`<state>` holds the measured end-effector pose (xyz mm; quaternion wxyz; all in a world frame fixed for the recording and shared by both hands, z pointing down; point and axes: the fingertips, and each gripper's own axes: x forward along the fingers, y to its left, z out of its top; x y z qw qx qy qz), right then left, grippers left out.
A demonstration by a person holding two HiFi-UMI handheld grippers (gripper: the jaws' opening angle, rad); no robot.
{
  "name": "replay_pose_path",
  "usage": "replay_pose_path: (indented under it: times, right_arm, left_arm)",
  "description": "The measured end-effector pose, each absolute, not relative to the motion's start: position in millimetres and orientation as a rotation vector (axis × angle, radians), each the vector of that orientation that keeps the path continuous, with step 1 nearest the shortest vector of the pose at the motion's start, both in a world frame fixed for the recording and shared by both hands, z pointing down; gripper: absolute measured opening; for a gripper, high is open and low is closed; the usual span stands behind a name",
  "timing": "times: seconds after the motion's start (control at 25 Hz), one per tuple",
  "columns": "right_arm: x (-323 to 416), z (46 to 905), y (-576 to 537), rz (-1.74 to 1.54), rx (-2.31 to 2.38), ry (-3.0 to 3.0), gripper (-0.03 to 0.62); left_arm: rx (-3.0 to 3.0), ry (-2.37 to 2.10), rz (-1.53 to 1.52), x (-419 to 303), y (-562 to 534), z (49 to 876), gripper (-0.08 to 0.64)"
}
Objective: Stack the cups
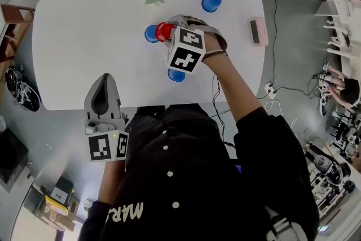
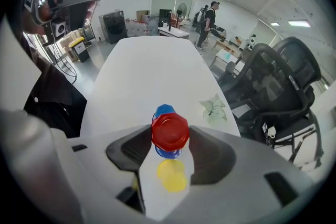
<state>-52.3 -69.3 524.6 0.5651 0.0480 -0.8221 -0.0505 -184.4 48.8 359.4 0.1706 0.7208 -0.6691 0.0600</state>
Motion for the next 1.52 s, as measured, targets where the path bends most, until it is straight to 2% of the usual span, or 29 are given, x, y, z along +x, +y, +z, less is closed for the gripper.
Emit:
replay_pose_path:
  times: [0.6,0.8,1.0,1.2,1.52]
  right_arm:
    - [-59.2,525.5,-70.1,-0.068,0.119,-1.990,0.232]
    - [-56.4,507.4,-65.8,-0.005,0.119,-2.073,0.302]
    - [-21.7,491.6,-39.8,0.041,0.174,-2.109,0.302]
    - [10.6,516.8,19.2,0.053,0.122,-2.033,0.299]
    - [17.6,582.0,85.0,0.006,0.041,-1.927,0.293]
  left_arm:
    - [2.017,-1.884,0.162,-185.5,46.7,365.3,0.011]
    - [2.032,-1.878,0.167,-180.1,41.3,362.2,0.011]
    - [2.032,-1.876,0.177,-179.4,38.9,365.0,0.011]
    - [2.045,-1.859,0.184,-172.0,35.0,366.7,0.011]
    - [2.088,-1.822,0.197,-153.4,28.0,363.7,0.011]
